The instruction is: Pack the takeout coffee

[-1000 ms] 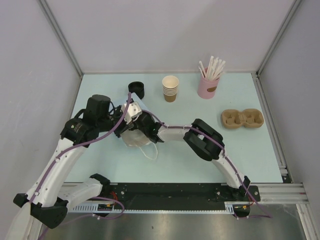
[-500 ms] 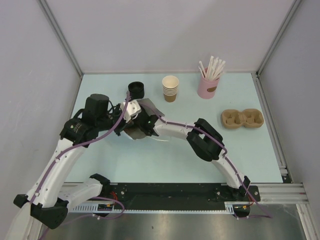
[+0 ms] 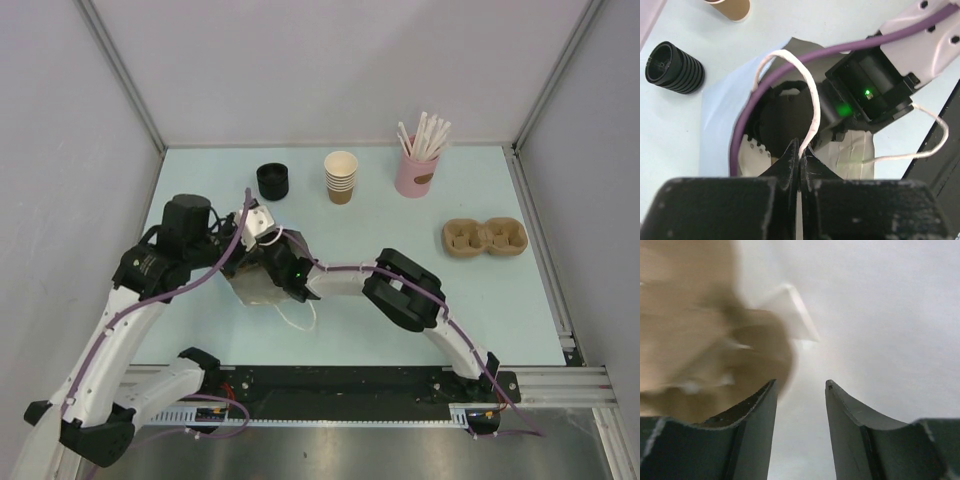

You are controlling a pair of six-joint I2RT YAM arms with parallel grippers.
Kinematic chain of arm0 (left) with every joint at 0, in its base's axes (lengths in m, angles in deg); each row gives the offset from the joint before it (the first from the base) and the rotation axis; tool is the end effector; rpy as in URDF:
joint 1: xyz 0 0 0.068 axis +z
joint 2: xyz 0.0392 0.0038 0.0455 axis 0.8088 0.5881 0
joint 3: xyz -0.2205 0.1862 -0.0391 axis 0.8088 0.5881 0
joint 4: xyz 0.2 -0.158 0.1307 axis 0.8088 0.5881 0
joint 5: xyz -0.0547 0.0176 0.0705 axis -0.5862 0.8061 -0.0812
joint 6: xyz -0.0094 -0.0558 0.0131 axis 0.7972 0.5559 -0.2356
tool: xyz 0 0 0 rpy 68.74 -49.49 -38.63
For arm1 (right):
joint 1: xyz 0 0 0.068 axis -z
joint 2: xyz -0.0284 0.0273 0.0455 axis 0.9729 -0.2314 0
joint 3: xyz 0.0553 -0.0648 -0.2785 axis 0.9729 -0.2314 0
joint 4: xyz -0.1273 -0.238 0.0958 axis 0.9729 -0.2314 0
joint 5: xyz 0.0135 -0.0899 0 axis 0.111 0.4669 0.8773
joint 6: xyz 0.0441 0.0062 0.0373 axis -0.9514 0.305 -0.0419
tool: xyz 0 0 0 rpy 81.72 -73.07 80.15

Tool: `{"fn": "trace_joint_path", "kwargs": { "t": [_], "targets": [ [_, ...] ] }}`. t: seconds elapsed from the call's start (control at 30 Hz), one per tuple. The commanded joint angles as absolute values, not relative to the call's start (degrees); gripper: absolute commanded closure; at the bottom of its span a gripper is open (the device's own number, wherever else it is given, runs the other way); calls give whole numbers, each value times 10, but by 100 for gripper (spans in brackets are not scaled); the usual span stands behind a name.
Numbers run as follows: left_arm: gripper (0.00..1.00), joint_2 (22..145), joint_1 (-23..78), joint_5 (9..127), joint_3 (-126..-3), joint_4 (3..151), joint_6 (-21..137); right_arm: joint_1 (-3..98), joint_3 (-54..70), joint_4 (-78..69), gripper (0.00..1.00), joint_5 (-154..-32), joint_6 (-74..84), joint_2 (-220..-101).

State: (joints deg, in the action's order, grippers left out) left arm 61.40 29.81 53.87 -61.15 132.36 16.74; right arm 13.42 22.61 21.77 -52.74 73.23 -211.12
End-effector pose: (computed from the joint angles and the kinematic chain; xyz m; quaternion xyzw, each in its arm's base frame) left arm 0.1634 -0.0907 0.4013 0.4770 0.7461 -0.1531 0.4386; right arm 0.2706 0.4864 0.1635 -0.5985 0.5042 -0.2118 0.5854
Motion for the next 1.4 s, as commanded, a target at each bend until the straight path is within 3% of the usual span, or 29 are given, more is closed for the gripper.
{"fn": "trace_joint_path", "kwargs": {
  "t": [0.0, 0.17, 0.23, 0.33, 0.47, 0.53, 0.8, 0.93, 1.37],
  "targets": [
    [100, 585, 304, 522, -597, 1311, 171, 139, 217, 276, 52, -488, 740, -2048],
    [100, 563, 307, 520, -575, 1307, 167, 111, 155, 339, 50, -443, 816, -2041],
    [100, 556, 308, 517, -573, 1307, 168, 101, 147, 294, 48, -450, 816, -2015],
    [100, 549, 309, 515, -567, 1302, 169, 101, 153, 102, 33, -518, 727, -1947],
    [100, 535, 310, 560, -539, 1256, 192, 113, 256, -208, 23, -598, 583, -1895],
    [100, 528, 315, 593, -521, 1231, 200, 128, 310, -276, 20, -656, 509, -1877],
    [100, 520, 338, 616, -504, 1186, 243, 143, 338, -458, 20, -810, 434, -1768],
    [100, 531, 345, 610, -508, 1182, 251, 152, 346, -488, 20, -828, 411, -1739],
    [100, 579, 345, 496, -616, 1265, 224, 121, 367, -600, 18, -915, 463, -1793]
  ]
}}
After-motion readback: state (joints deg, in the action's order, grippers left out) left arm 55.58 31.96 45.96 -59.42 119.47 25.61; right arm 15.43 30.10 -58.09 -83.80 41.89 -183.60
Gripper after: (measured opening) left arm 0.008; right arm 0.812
